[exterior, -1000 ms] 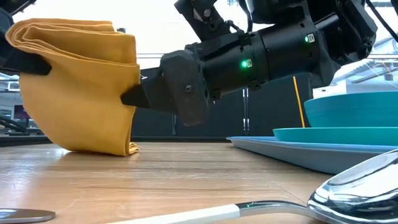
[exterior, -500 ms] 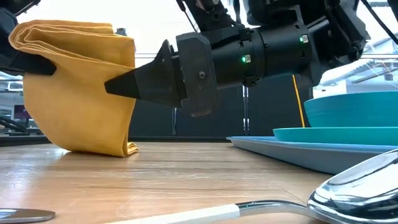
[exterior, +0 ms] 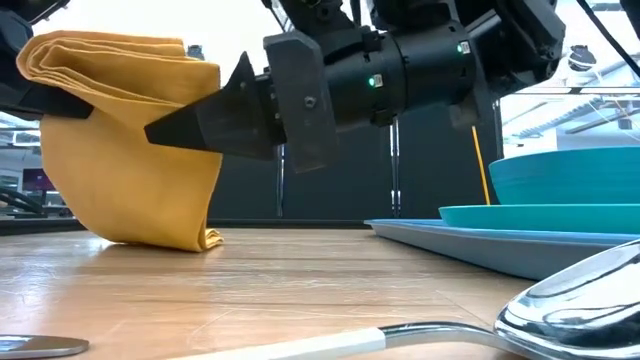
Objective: Set up tray
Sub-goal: Put the yellow napkin on the tray to the left of the blue plate
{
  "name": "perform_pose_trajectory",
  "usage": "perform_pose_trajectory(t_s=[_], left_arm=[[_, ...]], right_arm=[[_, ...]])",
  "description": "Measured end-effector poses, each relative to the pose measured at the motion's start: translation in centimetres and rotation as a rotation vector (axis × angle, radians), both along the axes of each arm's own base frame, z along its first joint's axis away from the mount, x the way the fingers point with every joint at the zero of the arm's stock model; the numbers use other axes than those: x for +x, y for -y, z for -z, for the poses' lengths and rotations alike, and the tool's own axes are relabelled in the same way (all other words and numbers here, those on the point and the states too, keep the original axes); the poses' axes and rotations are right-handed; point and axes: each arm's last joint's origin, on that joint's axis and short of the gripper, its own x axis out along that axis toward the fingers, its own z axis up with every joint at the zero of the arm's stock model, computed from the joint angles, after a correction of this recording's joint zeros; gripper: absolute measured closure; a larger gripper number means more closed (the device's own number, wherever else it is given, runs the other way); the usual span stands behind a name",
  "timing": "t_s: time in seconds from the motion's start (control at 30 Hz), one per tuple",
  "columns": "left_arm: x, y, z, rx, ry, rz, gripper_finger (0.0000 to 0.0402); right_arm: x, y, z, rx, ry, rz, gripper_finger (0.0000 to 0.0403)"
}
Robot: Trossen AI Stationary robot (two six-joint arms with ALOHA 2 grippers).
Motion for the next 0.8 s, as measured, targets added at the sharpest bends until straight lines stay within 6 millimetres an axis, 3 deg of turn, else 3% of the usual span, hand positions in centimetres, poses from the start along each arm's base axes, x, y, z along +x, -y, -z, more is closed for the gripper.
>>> perform_pose_trajectory(t_s=[0.23,0.4,0.5,0.8], left_arm=[[0.0,0.0,0.0,0.001,0.0,0.001,0.038],[0.0,0.0,0.0,0.005,0.005,-0.008,0.0394],[0.0,-0.1,-0.1,0.018,0.019,-0.039,0.0373],[-0.4,0.1,-0.2,0.068,0.06,-0.086,0.0318]], right_arm=[[0.0,-0.2,0.0,-0.012,-0.005,-0.055,0.0387],[0.0,-0.5,-0.5,-0.006,0.047,-0.06,0.0395],[0.0,-0.3,-1.5,0.009,0.064,-0.023,0.0397],[-0.9,0.6,-6.8,0.016,0.095,0.132,0.04]])
